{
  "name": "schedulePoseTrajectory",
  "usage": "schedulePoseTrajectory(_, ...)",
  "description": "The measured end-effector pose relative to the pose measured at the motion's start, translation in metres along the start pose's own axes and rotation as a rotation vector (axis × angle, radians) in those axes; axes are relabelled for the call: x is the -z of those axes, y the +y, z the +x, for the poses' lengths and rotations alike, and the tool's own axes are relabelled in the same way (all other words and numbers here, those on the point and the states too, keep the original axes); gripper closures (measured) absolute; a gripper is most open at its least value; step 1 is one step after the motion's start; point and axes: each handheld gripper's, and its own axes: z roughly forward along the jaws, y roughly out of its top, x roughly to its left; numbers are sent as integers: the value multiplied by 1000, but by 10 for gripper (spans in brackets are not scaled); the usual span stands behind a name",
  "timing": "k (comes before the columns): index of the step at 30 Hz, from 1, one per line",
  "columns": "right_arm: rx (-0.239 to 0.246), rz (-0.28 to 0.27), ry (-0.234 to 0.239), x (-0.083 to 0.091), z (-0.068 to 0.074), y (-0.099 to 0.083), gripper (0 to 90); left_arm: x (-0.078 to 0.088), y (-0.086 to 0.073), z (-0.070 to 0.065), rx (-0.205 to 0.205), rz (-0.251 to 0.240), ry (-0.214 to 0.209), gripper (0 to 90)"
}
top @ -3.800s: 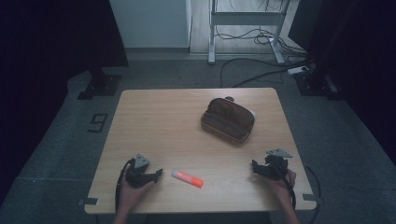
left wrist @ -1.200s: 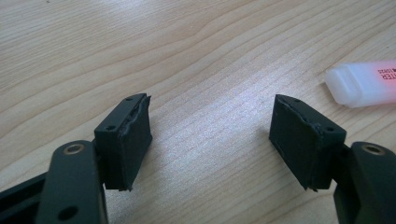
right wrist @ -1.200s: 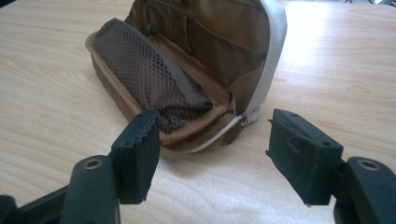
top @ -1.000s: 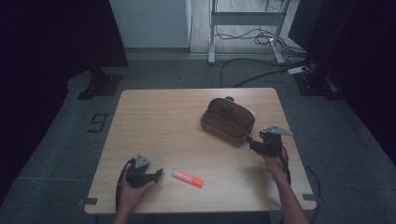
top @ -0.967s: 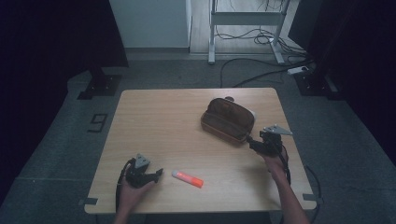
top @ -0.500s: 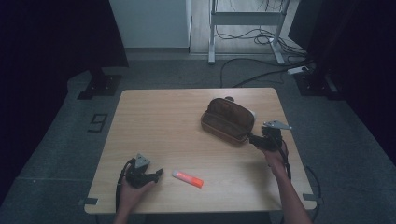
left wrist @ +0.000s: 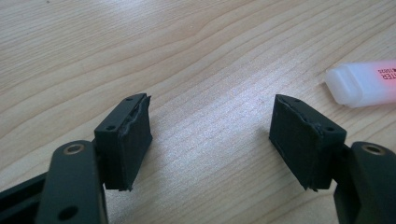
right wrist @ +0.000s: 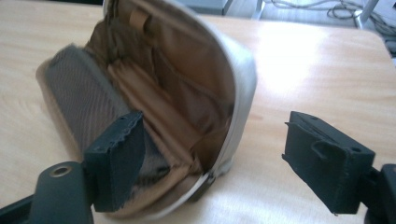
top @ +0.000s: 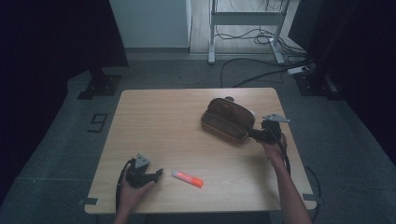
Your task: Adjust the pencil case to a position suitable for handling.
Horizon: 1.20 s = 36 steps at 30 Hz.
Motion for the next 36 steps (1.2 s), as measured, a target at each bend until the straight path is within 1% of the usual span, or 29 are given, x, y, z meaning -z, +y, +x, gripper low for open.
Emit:
schedulePoseTrajectory(2,-5,6,1,-2,-2,1,181,0,0,0,0,0,0,290)
schedulePoseTrajectory(3,3,5,0,-3,-3,2,181,0,0,0,0,0,0,290)
schedulePoseTrajectory(5,4,2,5,-6,-5,5,180,0,0,0,0,0,0,290)
schedulePoseTrajectory(7,28,-13,-10,-11,-5,7,186,0,0,0,0,0,0,289)
schedulePoseTrajectory(9,37,-5,-14,-14,-6,7,182,0,0,0,0,0,-1,290)
schedulePoseTrajectory(10,36,12,-15,-20,-7,6,179,0,0,0,1,0,-1,290)
schedulePoseTrajectory(15,36,13,-5,-28,-9,6,183,0,0,0,1,-1,0,289)
schedulePoseTrajectory(17,41,30,-11,-32,-10,5,190,0,0,0,3,-1,0,290)
schedulePoseTrajectory(18,41,37,-10,-36,-11,5,210,0,1,0,1,1,2,289)
schedulePoseTrajectory(19,41,37,-10,-36,-11,5,210,0,1,0,1,1,2,289)
schedulePoseTrajectory(20,34,38,-5,-38,-12,5,245,0,1,0,1,1,1,289)
schedulePoseTrajectory(21,34,38,-5,-38,-12,5,245,-1,1,0,2,1,1,289)
schedulePoseTrajectory(23,39,41,-5,-41,-12,6,298,-1,1,0,2,1,1,289)
schedulePoseTrajectory(24,43,40,7,-43,-13,5,350,-1,1,0,2,1,1,289)
schedulePoseTrajectory(26,40,36,15,-46,-13,4,402,-1,1,0,2,0,0,289)
schedulePoseTrajectory(27,40,36,15,-46,-13,4,402,-1,1,0,2,0,0,289)
schedulePoseTrajectory(28,48,34,13,-48,-12,3,447,-1,1,0,2,1,1,289)
schedulePoseTrajectory(29,48,34,13,-48,-12,3,447,-1,1,0,2,1,1,289)
schedulePoseTrajectory(31,65,28,15,-50,-10,2,496,-1,1,0,2,1,1,289)
schedulePoseTrajectory(32,74,20,14,-51,-9,2,536,-1,1,0,2,1,1,289)
schedulePoseTrajectory(33,74,20,14,-51,-9,2,536,-1,1,0,2,1,1,289)
schedulePoseTrajectory(34,69,11,6,-51,-9,2,591,-1,1,0,2,1,0,289)
schedulePoseTrajectory(36,50,3,17,-51,-11,2,652,-1,1,0,2,1,1,289)
